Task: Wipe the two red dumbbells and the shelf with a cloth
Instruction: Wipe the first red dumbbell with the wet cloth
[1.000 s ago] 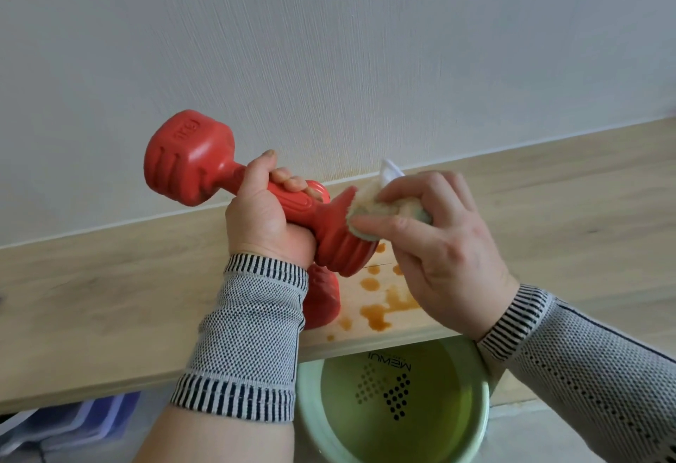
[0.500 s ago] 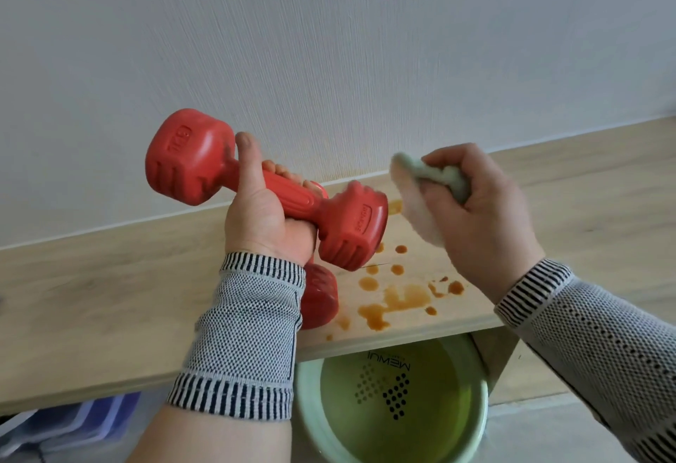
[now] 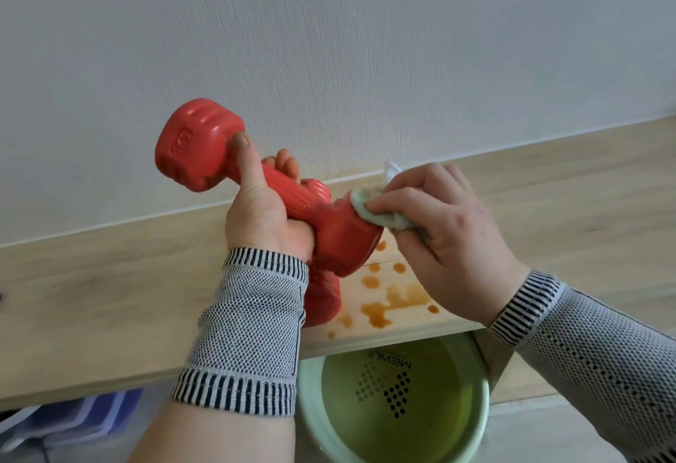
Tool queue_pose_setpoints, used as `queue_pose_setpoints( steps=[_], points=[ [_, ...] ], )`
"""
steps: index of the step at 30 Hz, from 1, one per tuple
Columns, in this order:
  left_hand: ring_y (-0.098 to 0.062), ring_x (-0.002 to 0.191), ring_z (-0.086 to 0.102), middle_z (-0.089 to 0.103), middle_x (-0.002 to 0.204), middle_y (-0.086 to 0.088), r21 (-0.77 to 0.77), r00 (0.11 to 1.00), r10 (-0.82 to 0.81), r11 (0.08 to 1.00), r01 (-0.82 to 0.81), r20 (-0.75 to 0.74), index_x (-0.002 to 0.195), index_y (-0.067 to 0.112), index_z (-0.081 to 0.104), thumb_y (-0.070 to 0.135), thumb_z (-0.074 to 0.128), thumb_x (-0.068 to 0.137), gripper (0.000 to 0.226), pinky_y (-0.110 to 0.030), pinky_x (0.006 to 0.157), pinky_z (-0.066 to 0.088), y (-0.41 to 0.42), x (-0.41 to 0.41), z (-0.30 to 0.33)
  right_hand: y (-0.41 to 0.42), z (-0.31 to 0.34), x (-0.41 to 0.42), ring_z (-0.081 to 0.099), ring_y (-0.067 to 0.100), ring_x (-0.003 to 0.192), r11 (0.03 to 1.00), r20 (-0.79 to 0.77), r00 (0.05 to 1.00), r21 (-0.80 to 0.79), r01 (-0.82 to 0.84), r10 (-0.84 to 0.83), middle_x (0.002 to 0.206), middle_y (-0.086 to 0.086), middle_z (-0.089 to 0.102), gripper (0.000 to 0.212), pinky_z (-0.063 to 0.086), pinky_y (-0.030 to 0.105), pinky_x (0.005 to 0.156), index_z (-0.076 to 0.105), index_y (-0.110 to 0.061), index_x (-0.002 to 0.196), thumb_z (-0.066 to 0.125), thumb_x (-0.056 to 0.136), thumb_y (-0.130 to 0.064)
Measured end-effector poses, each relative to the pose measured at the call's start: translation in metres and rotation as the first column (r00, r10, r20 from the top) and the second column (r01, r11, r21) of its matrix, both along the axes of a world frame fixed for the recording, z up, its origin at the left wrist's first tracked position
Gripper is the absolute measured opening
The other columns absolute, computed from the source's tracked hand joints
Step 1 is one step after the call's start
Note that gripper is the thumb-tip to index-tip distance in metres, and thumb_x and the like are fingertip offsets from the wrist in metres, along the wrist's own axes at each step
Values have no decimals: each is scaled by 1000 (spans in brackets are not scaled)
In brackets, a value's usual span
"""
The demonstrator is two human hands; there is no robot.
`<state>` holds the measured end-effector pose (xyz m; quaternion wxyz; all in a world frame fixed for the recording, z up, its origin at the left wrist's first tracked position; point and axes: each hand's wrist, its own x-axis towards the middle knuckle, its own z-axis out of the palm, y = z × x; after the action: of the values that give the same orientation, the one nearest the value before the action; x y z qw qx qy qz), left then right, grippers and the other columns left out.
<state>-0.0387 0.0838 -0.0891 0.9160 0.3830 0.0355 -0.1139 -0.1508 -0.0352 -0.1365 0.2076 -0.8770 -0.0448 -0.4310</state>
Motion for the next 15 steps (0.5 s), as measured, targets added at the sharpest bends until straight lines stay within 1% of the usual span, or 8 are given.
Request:
queue_pose_setpoints(
  steps=[1,3,5,7,9,11,13,15],
  points=[
    [-7,61,59,65,73,4,26,1000,18,1000,-17,-10,86,13,57,52,65,85,39,-19,58,50,1,1,0,1,-1,0,50,27,91,999,-4,1000,-43,-2,2,99,8,58,29,44,31,79,69,-10,101,56,78,2],
    [-7,64,59,66,77,4,69,1000,7,998,-6,-15,89,12,60,55,62,85,43,-20,56,50,2,2,-2,5,-2,-1,50,29,91,994,7,1000,-107,-17,18,98,11,59,27,45,34,79,71,-9,99,52,80,-1],
    [-8,53,54,59,66,6,76,999,-43,996,42,2,81,15,57,59,58,86,44,-21,52,46,2,1,-3,11,-1,-2,50,31,89,986,49,998,-160,-35,43,96,12,60,27,46,34,79,72,-9,95,48,86,-4],
    [-9,42,48,50,55,6,42,998,-55,998,55,-11,73,17,51,58,58,87,44,-19,47,43,1,0,-3,15,0,-3,51,31,89,980,83,995,-194,-42,59,95,13,61,31,45,32,80,73,-9,92,43,92,-8],
    [-8,39,46,47,53,7,-16,998,-49,999,49,-28,69,17,49,53,61,87,42,-18,44,43,0,-1,-2,12,0,-1,51,31,89,987,79,996,-161,-24,37,95,13,61,28,44,32,80,73,-9,92,45,90,-6],
    [-7,39,45,46,54,8,-47,999,-47,998,46,-22,69,18,48,46,64,89,38,-17,43,41,0,-2,-4,3,0,2,50,29,89,998,53,998,-65,22,-19,96,12,59,26,45,33,77,73,-10,94,48,85,-7],
    [-6,39,45,47,52,8,-19,999,-33,999,33,-14,67,19,48,35,68,89,34,-16,43,41,-1,-1,-7,-1,-1,3,49,28,89,999,38,998,-10,54,-53,96,11,58,27,46,34,75,72,-10,95,48,84,-8],
    [-6,39,45,47,51,8,42,1000,3,999,-4,12,64,18,48,28,69,88,34,-16,44,40,-2,1,-10,5,-2,2,49,28,89,999,45,998,-35,34,-32,95,11,59,25,45,33,75,72,-9,92,49,82,-5]
  ],
)
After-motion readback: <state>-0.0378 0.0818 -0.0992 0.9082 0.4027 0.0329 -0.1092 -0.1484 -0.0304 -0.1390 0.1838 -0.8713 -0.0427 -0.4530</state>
